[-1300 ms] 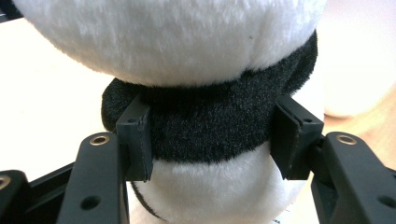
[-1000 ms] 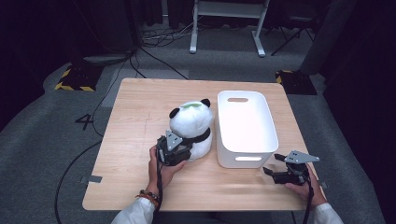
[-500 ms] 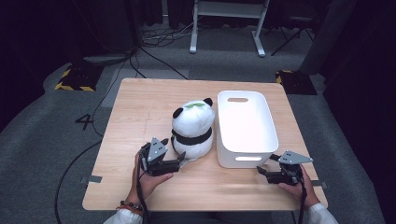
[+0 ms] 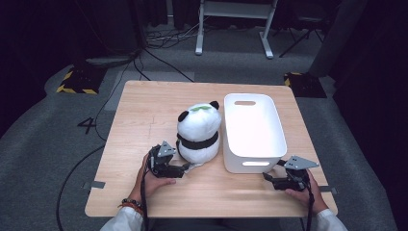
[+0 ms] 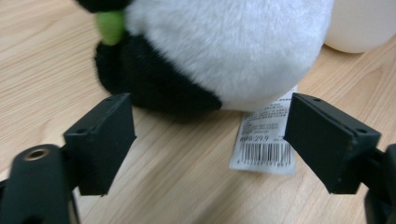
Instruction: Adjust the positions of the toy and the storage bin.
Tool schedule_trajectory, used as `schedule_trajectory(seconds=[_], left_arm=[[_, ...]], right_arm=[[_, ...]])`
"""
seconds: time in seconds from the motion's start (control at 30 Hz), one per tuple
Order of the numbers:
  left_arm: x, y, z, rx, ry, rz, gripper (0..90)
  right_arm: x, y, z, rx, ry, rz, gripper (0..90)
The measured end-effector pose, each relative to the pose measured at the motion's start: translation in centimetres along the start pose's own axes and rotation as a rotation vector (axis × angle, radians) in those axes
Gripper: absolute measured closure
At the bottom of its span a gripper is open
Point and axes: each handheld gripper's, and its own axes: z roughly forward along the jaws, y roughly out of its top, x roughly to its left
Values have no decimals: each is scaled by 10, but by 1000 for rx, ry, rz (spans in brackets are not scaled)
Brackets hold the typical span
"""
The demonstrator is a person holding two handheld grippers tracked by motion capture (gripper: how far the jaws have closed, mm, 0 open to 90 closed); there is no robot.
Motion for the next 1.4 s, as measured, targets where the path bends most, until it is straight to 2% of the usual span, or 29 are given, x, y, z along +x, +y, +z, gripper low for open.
schedule_trajectory(seconds=[0.1, 0.13, 0.2, 0.23, 0.27, 0.33, 0.37, 0.47, 0.67, 0.83, 0.87, 0.9, 0.97, 1.03, 1.1, 1.17, 1.27, 1.3, 1.33, 1.4], left_arm=[[0, 2, 6, 9, -15, -2, 244], [-1, 3, 8, 10, -17, 9, 252], [-2, 4, 10, 9, -27, 23, 332], [-3, 5, 11, 8, -33, 26, 414], [-3, 5, 11, 9, -41, 29, 620], [-7, 6, 14, 23, -39, 50, 639], [-11, 8, 16, 33, -46, 57, 674], [-16, 10, 18, 34, -46, 60, 702], [-36, 17, 29, 38, -70, 107, 742], [-45, 23, 38, 44, -101, 128, 703], [-47, 24, 40, 49, -101, 133, 650], [-49, 24, 40, 54, -105, 143, 650], [-52, 23, 38, 64, -107, 149, 549], [-54, 21, 32, 70, -102, 157, 532], [-56, 16, 23, 78, -73, 174, 460], [-54, 8, 14, 83, -76, 155, 412], [-52, -6, 3, 120, -19, 133, 274], [-50, -11, 0, 130, -14, 127, 274], [-48, -15, -4, 133, -7, 117, 226], [-41, -23, -14, 133, 2, 83, 183]], right_arm=[[0, 1, 0, -5, -2, 3, 228], [0, 1, 0, -5, -3, 2, 224], [0, 1, 1, -3, -2, -3, 223], [0, 2, 1, -4, -1, -8, 230], [2, 3, 2, 2, -7, -17, 221], [2, 3, 2, 2, -13, -25, 221], [2, 3, 2, 0, -16, -14, 231], [1, 3, 1, -6, -18, -3, 249], [1, 4, 3, 0, -27, 3, 257], [0, 5, 7, 10, -42, -1, 254], [-2, 4, 7, 5, -33, 2, 266], [-2, 4, 7, 5, -33, 2, 266], [-4, 2, 4, 5, -33, 1, 263], [-5, 1, 3, 4, -27, 3, 262], [-8, -2, -1, 14, -33, 4, 260], [-12, -5, -4, 26, -38, 5, 263], [-22, -14, -10, 56, -50, 31, 273], [-22, -14, -10, 56, -50, 31, 273], [-23, -16, -11, 63, -54, 32, 273], [-25, -18, -14, 71, -67, 32, 272]])
